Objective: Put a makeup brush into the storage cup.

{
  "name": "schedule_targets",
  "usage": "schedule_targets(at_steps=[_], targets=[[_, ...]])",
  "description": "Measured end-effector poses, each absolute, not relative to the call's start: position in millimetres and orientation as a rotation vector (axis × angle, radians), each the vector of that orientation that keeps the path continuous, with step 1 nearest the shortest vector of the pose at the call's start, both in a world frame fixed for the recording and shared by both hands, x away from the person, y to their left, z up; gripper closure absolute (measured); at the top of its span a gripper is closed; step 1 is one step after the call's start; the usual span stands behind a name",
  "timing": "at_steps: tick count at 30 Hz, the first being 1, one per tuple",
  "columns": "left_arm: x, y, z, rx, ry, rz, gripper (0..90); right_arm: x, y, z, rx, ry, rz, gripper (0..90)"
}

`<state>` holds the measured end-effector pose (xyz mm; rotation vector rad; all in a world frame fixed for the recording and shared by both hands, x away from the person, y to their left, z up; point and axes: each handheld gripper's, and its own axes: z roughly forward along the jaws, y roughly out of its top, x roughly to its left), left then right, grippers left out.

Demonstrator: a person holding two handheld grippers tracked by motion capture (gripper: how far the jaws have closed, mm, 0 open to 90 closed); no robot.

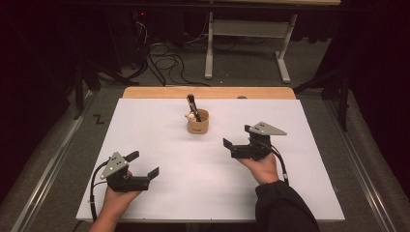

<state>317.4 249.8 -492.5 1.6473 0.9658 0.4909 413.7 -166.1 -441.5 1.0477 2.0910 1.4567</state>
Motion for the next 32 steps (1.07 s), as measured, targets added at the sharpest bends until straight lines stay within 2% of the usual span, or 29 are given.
schedule_targets(at_steps=[9,14,32], targets=[[314.5,249.0,-494.7,1.639,0.995,0.493,0.4,363.7,-225.5,-443.5,1.014,2.049,1.469,0.2],[308.8,246.3,-491.0,1.64,0.98,0.51,0.4,325.8,-259.8,-462.5,1.004,1.965,1.471,0.2],[306.0,243.9,-490.5,1.655,0.993,0.522,0.4,328.2,-256.2,-467.9,1.009,2.004,1.419,0.2]])
